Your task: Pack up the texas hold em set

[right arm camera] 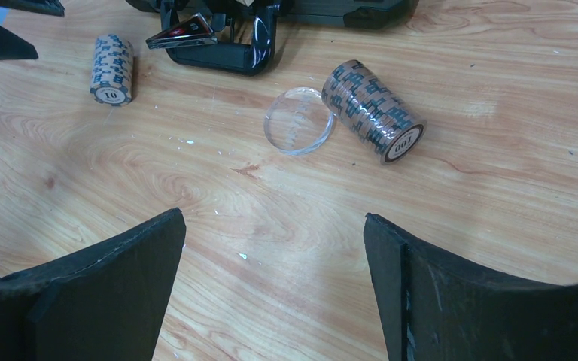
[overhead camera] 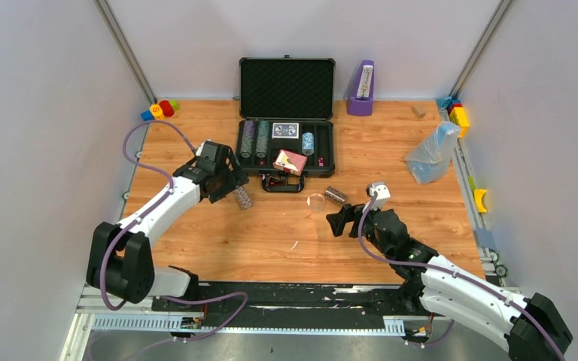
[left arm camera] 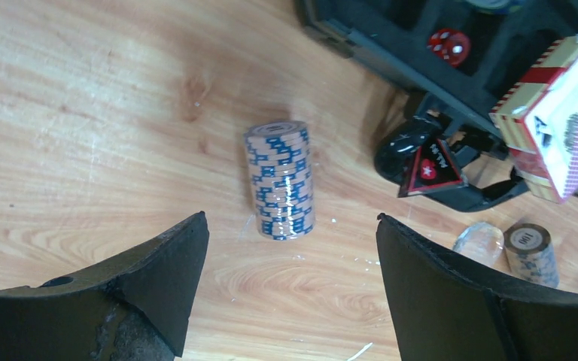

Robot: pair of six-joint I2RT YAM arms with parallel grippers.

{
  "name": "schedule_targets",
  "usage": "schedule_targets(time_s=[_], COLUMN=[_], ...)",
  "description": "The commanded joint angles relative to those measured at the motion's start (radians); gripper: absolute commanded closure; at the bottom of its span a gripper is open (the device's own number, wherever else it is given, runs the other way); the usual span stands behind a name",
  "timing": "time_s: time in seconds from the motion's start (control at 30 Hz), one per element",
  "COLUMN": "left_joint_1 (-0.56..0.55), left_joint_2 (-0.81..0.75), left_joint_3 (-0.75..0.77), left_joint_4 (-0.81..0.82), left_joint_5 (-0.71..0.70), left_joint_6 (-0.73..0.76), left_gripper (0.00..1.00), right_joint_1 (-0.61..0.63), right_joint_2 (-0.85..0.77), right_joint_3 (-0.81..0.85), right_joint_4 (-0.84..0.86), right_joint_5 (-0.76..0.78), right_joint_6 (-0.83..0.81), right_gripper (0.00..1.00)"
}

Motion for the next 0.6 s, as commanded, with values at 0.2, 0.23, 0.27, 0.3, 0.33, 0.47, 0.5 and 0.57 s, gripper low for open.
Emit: schedule_targets(time_s=[0.2,0.23,0.27,0.3,0.33,0.47,0.5,0.57], left_joint_1=[0.003,0.004,0.003,0.003,0.003,0.002,0.001,-0.001], left_joint_2=[0.090,0.115,0.126,0.145,0.155,0.201,0.214,0.232], left_joint_3=[-0.027,-0.022,-0.012,-0.009,-0.006,-0.010,-0.010,-0.009], left_joint_4=[0.032,0.028,0.019,0.018,0.022,0.047,0.051,0.060], left_joint_5=[-0.009,-0.014,-0.018,-0.023,-0.024,-0.021,-0.017,-0.015], left_joint_6=[-0.141,-0.140,-0.140,-0.140,-0.140,-0.146,-0.146,-0.145], left_gripper=[0.18,0.21,0.23,0.25,0.26,0.29,0.31,0.35], right_joint_1=[-0.002,-0.001,-0.001,-0.001,-0.001,-0.001,-0.001,-0.001], right_joint_2=[-0.015,-0.016,-0.016,-0.018,-0.018,-0.015,-0.013,-0.011], right_joint_3=[0.000,0.000,-0.001,-0.001,-0.001,-0.001,-0.001,-0.001], right_joint_4=[0.013,0.012,0.012,0.012,0.012,0.014,0.015,0.015], right_joint_5=[-0.009,-0.009,-0.007,-0.007,-0.006,-0.005,-0.005,-0.006], right_joint_6=[0.009,0.009,0.009,0.010,0.010,0.011,0.011,0.011], right_gripper=[0.10,0.10,0.10,0.10,0.10,0.10,0.10,0.10])
